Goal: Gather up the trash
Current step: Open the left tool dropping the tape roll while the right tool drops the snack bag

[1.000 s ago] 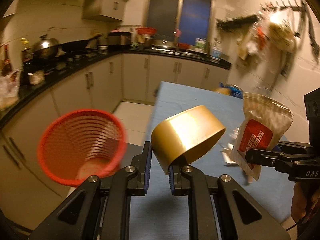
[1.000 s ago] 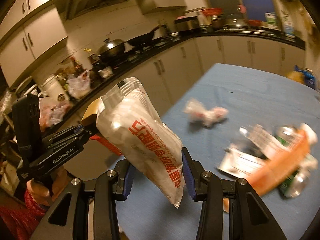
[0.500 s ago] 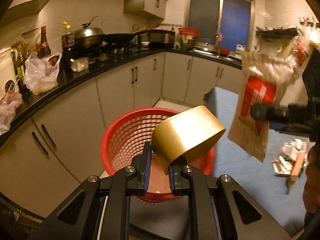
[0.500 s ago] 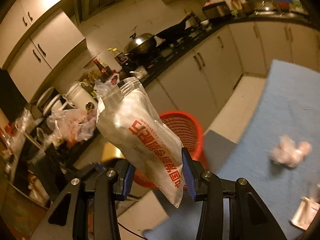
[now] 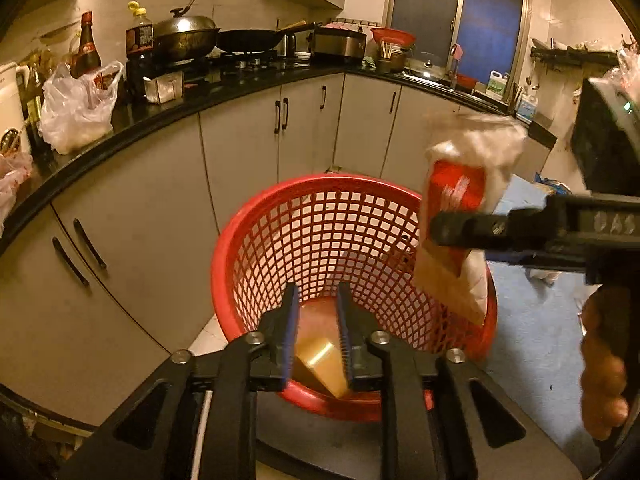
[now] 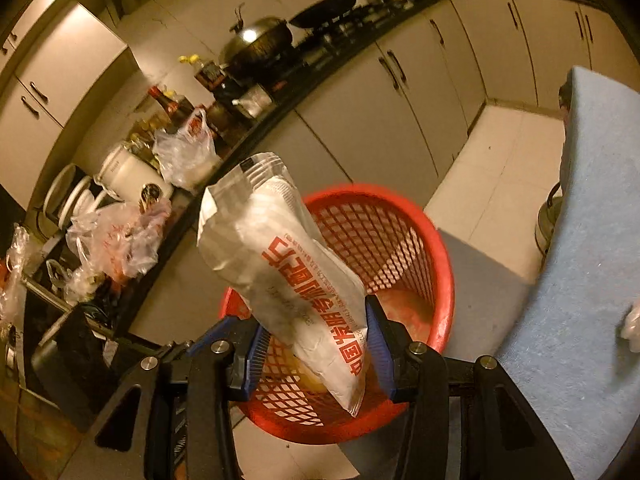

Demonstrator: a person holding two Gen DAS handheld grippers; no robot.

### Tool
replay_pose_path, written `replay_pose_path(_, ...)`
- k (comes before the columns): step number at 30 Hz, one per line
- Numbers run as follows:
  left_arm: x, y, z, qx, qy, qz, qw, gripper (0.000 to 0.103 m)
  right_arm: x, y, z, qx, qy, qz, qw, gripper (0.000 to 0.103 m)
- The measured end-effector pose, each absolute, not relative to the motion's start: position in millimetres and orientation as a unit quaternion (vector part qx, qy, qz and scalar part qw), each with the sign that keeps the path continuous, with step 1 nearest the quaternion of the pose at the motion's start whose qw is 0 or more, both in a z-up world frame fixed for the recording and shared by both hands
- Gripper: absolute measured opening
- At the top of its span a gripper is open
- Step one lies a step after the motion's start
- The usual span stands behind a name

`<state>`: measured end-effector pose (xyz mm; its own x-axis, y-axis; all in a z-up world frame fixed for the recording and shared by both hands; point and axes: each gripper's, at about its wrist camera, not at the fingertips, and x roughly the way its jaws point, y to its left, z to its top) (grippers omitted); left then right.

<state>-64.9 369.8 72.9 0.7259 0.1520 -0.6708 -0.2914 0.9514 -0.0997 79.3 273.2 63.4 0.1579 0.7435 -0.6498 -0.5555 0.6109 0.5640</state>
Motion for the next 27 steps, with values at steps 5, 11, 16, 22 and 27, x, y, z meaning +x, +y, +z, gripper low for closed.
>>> replay_pose_path(5, -64.2, 369.4, 69.5, -0.095, 0.349, 0.121, 0.924, 0.032, 82.1, 273.9, 59.5, 0.095, 0.490, 0.423, 0.756, 0.054)
replay_pose_path(11, -64.0, 369.8, 64.4, -0.098, 0.355, 0.117, 0.922, 0.035, 79.8, 272.9, 56.6, 0.092, 0.493, 0.420, 0.756, 0.058)
replay_pose_path(16, -67.0, 365.0, 69.0, -0.093, 0.348, 0.111, 0.926, 0.035, 74.3, 259.0, 62.0, 0.103, 0.486, 0.424, 0.758, 0.058)
replay_pose_path(22, -60.1, 358.7, 65.8, -0.084, 0.357, 0.109, 0.924, 0.036, 67.0, 233.8, 71.1, 0.117, 0.478, 0.420, 0.763, 0.058)
replay_pose_path(27, -62.7, 346.6, 73.1, -0.083, 0.350, 0.095, 0.928, 0.036, 55.3, 202.6, 80.3, 0.129, 0.464, 0.415, 0.772, 0.058)
